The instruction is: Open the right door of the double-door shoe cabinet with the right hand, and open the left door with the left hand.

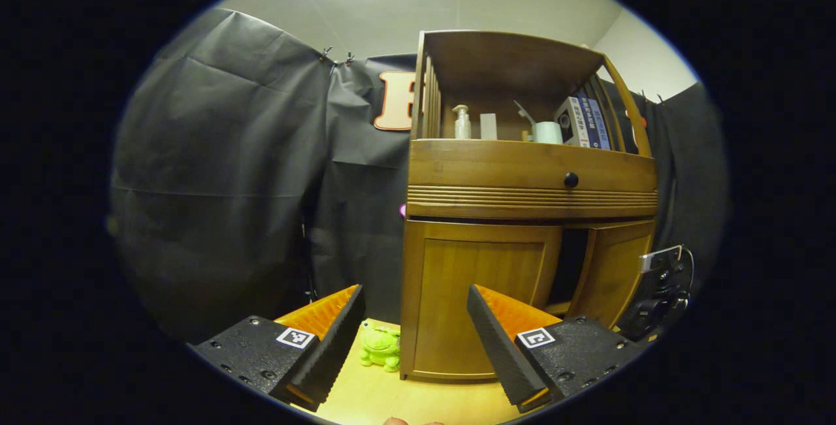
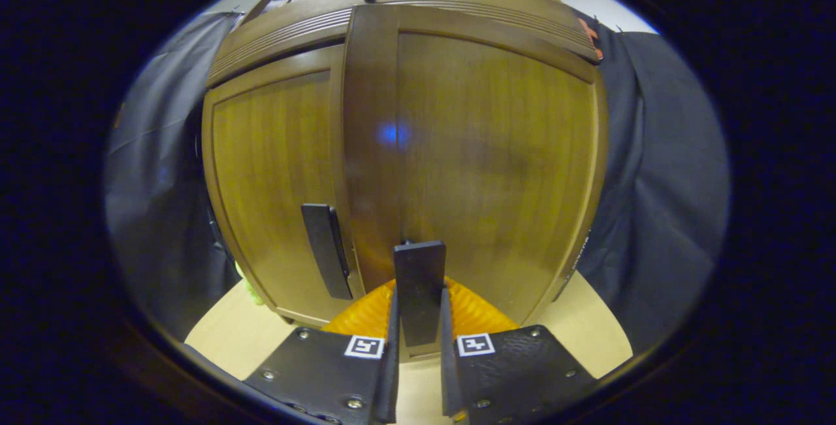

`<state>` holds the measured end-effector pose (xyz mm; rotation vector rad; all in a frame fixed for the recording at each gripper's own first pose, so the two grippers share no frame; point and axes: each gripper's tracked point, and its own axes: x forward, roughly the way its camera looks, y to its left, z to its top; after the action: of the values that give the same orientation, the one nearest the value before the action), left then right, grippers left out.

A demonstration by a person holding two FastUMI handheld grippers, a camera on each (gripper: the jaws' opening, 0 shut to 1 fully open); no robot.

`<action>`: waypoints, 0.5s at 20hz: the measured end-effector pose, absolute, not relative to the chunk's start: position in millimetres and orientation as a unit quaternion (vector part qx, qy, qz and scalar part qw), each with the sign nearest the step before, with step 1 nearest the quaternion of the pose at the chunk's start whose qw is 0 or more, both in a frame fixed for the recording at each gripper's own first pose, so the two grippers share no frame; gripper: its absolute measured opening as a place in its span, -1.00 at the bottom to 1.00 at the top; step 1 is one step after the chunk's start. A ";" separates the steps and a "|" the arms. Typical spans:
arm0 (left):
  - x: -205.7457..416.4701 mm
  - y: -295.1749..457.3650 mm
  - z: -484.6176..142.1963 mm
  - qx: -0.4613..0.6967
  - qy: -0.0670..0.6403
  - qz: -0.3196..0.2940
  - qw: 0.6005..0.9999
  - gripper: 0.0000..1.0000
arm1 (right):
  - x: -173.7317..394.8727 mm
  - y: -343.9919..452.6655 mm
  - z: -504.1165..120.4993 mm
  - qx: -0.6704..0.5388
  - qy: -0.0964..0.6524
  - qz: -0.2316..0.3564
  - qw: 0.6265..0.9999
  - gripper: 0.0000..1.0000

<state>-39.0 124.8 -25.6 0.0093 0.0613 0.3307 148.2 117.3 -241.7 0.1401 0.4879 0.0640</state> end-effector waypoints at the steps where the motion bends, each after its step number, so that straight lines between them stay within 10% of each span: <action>1: -37.3 120.3 -26.0 0.004 0.031 0.157 0.987 0.94 | 146.9 116.6 -242.4 0.069 0.242 0.029 0.967 -0.48; 10: -27.6 75.9 -37.7 -0.013 0.040 0.088 0.995 0.94 | 146.7 113.8 -239.6 0.066 0.241 0.015 0.968 -0.48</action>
<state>-27.6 75.9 -37.7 -0.0261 0.0797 0.1769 146.7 113.8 -239.6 0.1343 0.4873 0.0299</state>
